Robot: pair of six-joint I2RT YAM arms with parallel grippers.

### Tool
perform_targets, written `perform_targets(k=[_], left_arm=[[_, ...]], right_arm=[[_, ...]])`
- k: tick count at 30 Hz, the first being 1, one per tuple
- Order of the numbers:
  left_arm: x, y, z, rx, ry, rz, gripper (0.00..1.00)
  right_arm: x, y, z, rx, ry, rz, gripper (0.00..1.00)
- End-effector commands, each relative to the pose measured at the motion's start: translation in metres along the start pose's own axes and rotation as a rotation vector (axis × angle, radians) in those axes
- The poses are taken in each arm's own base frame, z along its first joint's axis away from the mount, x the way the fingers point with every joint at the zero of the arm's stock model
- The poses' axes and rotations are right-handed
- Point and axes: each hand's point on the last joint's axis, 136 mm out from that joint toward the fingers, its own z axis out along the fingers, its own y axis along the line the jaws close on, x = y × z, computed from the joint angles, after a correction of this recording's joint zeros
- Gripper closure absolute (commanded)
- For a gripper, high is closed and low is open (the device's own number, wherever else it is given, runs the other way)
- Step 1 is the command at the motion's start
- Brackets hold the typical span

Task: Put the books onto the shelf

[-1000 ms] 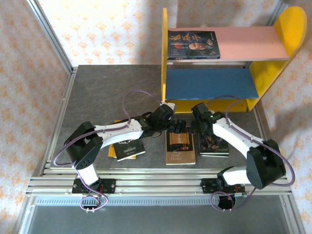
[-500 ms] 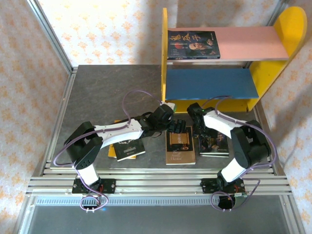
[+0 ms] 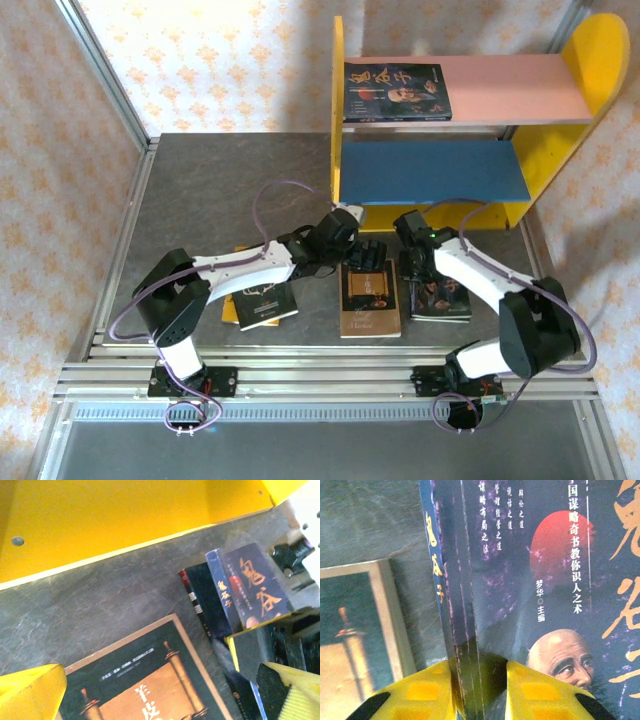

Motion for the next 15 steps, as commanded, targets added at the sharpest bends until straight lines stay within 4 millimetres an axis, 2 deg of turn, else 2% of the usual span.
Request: perform_targets(k=[1, 8, 15], left_arm=[[-0.001, -0.011, 0.007, 0.034, 0.011, -0.01, 0.01], [0.002, -0.018, 0.015, 0.056, 0.026, -0.044, 0.01], [0.006, -0.022, 0.02, 0.072, 0.035, -0.055, 0.01]], right_arm=[[0.011, 0.009, -0.004, -0.074, 0.033, -0.014, 0.78], [0.012, 0.022, -0.008, -0.16, 0.029, -0.026, 0.84], [0.007, 0.046, -0.022, -0.306, 0.003, -0.032, 0.89]])
